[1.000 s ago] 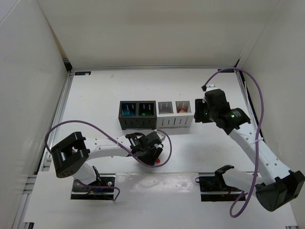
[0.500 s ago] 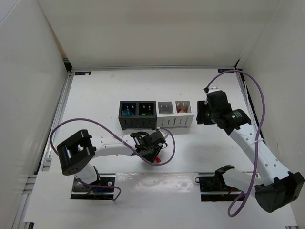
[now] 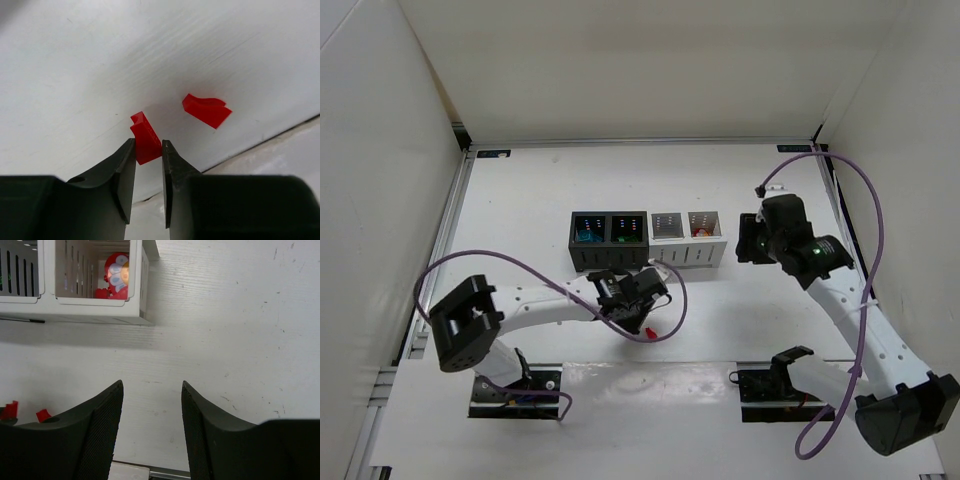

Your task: Sort the legos into containers by color

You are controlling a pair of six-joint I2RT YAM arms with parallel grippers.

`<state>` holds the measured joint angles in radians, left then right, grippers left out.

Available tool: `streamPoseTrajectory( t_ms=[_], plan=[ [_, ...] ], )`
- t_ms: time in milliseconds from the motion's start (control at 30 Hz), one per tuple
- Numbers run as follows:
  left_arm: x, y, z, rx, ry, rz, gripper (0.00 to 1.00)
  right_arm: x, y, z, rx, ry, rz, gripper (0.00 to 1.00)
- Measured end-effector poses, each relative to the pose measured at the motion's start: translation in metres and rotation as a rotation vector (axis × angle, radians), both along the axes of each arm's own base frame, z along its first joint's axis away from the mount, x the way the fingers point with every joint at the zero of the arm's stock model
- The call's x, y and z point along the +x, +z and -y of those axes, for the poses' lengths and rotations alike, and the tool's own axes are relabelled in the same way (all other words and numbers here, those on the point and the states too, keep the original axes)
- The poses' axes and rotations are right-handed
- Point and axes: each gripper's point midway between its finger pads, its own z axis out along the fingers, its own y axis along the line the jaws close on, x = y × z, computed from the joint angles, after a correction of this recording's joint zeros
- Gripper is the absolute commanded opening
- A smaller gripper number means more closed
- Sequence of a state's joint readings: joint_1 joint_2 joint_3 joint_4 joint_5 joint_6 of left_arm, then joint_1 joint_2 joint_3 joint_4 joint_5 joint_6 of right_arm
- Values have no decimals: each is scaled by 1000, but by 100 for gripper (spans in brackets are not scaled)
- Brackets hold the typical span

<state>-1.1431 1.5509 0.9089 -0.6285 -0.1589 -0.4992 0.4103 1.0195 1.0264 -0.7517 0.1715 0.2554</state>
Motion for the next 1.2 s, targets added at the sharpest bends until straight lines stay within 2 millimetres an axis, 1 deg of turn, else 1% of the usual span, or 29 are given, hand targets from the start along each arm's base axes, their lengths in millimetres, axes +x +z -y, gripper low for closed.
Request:
streamPoseTrajectory(
  t_ms=[33, 100, 133, 200, 233, 300, 367, 467, 500, 567, 700, 867, 967, 1000, 1100, 1133, 1200],
  plan=[
    [4, 11, 0, -1, -5, 21, 27, -1, 0, 1, 5, -5, 3, 54],
    [15, 41, 8, -39, -21, 85, 28, -4, -3, 8, 13, -26, 3, 54],
    [24, 63, 16, -69, -35, 133, 30, -6, -4, 12, 19, -42, 3, 54],
    [40, 101, 31, -144, -54, 217, 30, -10, -7, 19, 38, -73, 4, 54],
    [50, 125, 40, -190, -71, 264, 30, -13, -8, 24, 45, -90, 6, 54],
    [68, 160, 53, -264, -90, 330, 30, -16, -7, 30, 65, -115, 18, 54],
    [93, 188, 63, -316, -97, 384, 30, -17, -4, 36, 84, -136, 28, 54],
    [130, 212, 81, -343, -108, 435, 30, -17, 1, 43, 103, -163, 47, 54],
    [142, 216, 88, -347, -116, 446, 30, -17, 2, 45, 108, -172, 50, 54],
    [160, 214, 104, -339, -145, 443, 30, -16, 2, 48, 115, -185, 51, 54],
    [182, 199, 136, -341, -205, 403, 30, -15, 2, 52, 127, -202, 49, 54],
    [195, 180, 162, -335, -262, 348, 31, -14, 2, 57, 133, -224, 49, 55],
    [201, 177, 171, -332, -286, 337, 32, -14, 3, 58, 138, -230, 48, 55],
    [202, 175, 172, -330, -291, 334, 35, -14, 2, 58, 139, -230, 48, 55],
    [205, 168, 173, -317, -297, 317, 49, -14, 3, 58, 143, -227, 47, 55],
    [205, 165, 173, -312, -299, 310, 52, -14, 3, 58, 144, -227, 47, 55],
    [204, 159, 170, -298, -300, 293, 63, -14, 3, 57, 144, -227, 46, 55]
  ],
)
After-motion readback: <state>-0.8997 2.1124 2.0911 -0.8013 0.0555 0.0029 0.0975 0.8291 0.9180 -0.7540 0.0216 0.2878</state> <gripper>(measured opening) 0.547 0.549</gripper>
